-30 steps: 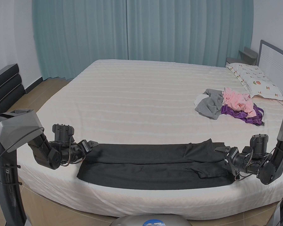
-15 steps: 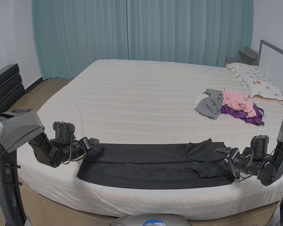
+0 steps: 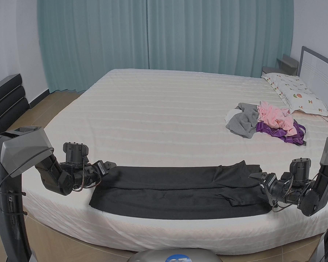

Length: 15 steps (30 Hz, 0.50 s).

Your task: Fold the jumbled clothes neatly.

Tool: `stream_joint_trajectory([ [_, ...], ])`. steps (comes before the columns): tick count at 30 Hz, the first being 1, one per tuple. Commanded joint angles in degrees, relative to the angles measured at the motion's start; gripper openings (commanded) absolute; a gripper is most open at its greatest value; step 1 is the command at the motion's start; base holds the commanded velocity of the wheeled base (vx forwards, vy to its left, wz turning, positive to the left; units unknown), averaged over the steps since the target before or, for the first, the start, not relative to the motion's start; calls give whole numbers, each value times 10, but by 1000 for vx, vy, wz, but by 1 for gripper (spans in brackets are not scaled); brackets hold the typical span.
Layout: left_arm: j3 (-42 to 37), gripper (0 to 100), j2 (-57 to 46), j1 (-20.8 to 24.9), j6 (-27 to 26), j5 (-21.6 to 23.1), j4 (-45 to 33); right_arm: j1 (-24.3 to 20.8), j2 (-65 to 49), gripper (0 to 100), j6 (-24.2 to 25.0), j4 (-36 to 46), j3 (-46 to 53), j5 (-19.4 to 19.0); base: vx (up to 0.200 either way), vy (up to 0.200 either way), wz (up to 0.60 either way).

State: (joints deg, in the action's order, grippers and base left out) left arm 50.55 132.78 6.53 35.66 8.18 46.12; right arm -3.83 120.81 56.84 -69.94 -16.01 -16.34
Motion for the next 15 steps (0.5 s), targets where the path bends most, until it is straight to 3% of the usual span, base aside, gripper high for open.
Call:
stream_joint_trajectory([
  [1, -15, 100, 18, -3, -1, 0, -1, 0, 2, 100, 0, 0, 1, 0, 0, 0, 0],
  [14, -39, 100, 13, 8, -31, 1, 1, 1, 3, 100, 0, 0, 1, 0, 0, 0, 0],
  [15, -39, 0, 13, 8, -31, 0, 1, 1, 2, 100, 0, 0, 1, 0, 0, 0, 0],
])
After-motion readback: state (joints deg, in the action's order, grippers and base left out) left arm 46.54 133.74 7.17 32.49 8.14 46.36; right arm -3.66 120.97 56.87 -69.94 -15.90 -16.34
